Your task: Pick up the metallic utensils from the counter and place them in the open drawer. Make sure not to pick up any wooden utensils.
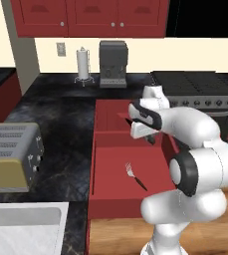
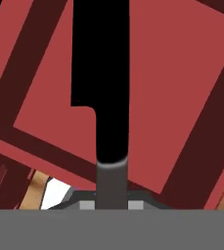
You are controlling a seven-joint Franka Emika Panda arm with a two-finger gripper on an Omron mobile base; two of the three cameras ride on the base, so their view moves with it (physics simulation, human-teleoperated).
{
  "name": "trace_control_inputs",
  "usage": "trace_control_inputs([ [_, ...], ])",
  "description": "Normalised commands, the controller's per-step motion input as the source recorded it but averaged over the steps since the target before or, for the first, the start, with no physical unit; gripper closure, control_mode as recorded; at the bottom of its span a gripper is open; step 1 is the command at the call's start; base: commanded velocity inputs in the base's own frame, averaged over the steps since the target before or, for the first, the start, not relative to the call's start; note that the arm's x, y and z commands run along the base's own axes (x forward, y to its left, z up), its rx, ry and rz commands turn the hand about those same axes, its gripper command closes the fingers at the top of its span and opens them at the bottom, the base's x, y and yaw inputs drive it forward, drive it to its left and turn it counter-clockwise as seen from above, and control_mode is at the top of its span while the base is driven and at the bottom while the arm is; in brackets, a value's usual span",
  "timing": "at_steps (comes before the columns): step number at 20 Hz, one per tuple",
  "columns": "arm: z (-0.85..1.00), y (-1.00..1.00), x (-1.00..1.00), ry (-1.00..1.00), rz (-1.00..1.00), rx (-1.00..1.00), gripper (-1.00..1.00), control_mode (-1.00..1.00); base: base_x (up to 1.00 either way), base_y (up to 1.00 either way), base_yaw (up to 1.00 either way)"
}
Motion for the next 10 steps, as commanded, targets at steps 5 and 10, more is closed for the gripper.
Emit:
trace_control_inputs([
  [5, -0.91, 0.0, 0.31, -0.15, 0.0, 0.03, 1.0, -1.0, 0.0, 0.0, 0.0],
  [10, -0.94, -0.05, 0.11, -0.07, 0.0, 0.0, 1.0, -1.0, 0.0, 0.0, 0.0],
])
